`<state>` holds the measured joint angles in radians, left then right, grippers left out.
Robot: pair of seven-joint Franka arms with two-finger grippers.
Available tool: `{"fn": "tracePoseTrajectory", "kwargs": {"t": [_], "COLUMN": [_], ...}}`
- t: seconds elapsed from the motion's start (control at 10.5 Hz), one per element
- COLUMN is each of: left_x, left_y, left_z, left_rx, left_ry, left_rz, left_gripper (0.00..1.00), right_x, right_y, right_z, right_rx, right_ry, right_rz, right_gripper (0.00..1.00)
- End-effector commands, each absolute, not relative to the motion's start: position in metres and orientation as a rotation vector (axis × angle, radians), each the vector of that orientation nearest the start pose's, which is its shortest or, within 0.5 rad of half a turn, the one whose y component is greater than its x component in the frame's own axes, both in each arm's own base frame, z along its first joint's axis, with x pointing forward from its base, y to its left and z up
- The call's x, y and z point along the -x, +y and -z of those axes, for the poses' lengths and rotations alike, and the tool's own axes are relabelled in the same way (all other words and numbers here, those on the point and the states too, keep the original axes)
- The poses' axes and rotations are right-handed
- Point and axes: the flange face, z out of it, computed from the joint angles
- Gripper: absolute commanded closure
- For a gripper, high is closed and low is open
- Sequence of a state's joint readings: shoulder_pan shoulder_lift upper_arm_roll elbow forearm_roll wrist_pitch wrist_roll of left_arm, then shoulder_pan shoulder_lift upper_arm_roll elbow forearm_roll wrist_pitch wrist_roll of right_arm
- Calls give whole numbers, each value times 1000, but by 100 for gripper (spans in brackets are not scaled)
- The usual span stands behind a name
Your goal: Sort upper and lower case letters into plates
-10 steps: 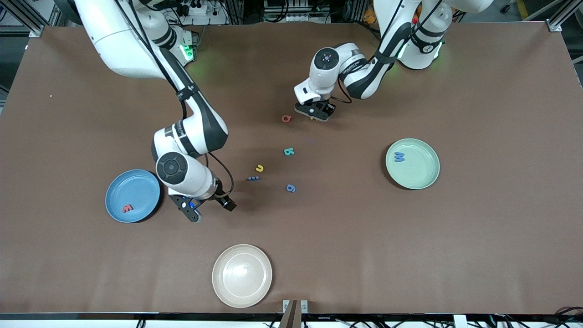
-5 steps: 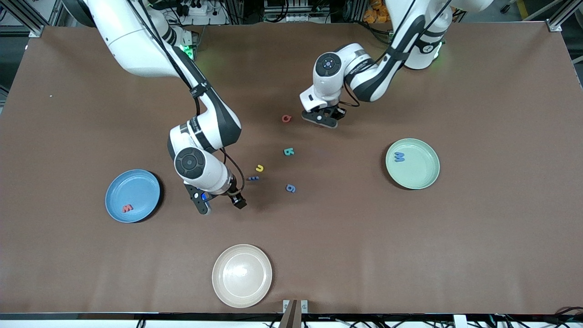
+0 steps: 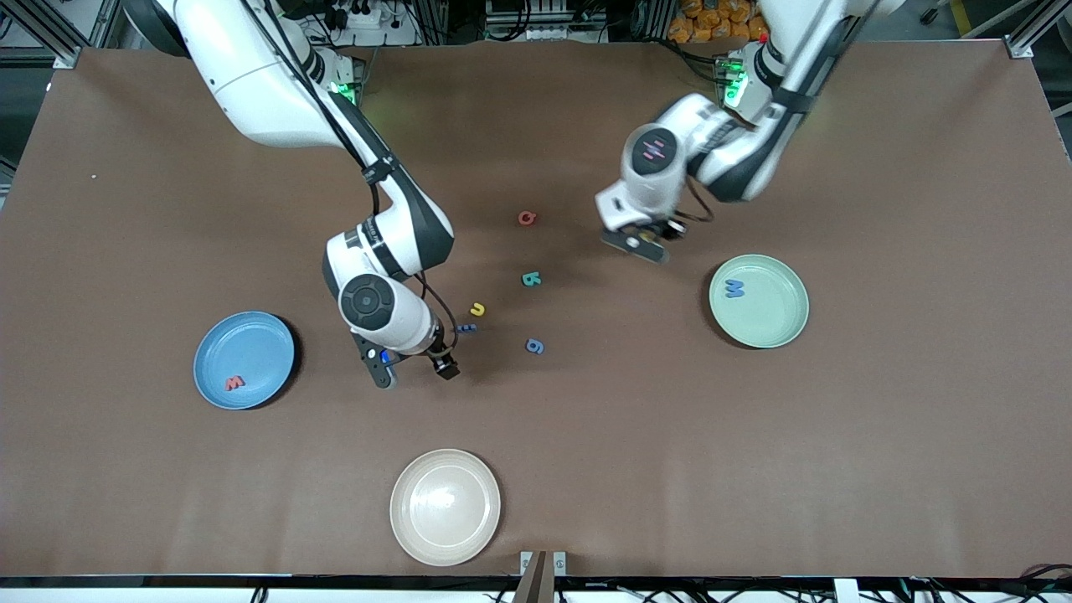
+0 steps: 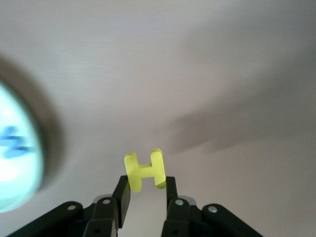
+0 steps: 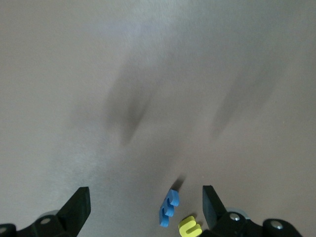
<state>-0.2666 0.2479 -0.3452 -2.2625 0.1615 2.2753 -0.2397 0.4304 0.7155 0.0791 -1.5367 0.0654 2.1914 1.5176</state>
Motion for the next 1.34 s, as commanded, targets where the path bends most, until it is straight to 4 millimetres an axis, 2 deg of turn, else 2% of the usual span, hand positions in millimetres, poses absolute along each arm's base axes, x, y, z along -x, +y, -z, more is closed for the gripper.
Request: {"fn": "tracePoseTrajectory", "kwargs": {"t": [0.0, 0.1, 0.19, 0.29, 0.38, 0.48, 0.57, 0.76, 0.86, 1.24], "left_x": [-451, -470, -482, -490, -494, -495, -496, -497, -497, -487], "left_y": [-209, -166, -134, -112, -102, -100, -100, -102, -109, -183], "left_z": [-256, -257, -255, -248, -238, -232, -234, -236, -238, -249], "left_rx": [2898, 2911, 2911, 2928, 2941, 2947, 2949, 2960, 2977, 3070], "left_ry": [816, 843, 890, 899, 907, 907, 892, 867, 809, 521], "left_rz": [-311, -325, -330, -313, -292, -289, -282, -275, -266, -221], "left_gripper": [96, 96, 96, 96, 90, 39, 0, 0, 0, 0], "right_x": [-607, -600, -593, -587, -586, -585, -585, -583, -583, -573], "right_y": [356, 365, 372, 377, 379, 381, 376, 372, 371, 370], "right_z": [-211, -204, -199, -195, -195, -195, -190, -189, -192, -190], "right_rx": [2665, 2675, 2686, 2687, 2685, 2687, 2669, 2635, 2624, 2634], "right_ry": [1637, 1634, 1632, 1647, 1646, 1645, 1654, 1674, 1692, 1713], "right_rz": [-152, -158, -165, -171, -168, -169, -160, -142, -142, -156], "right_gripper": [0, 0, 0, 0, 0, 0, 0, 0, 0, 0]}}
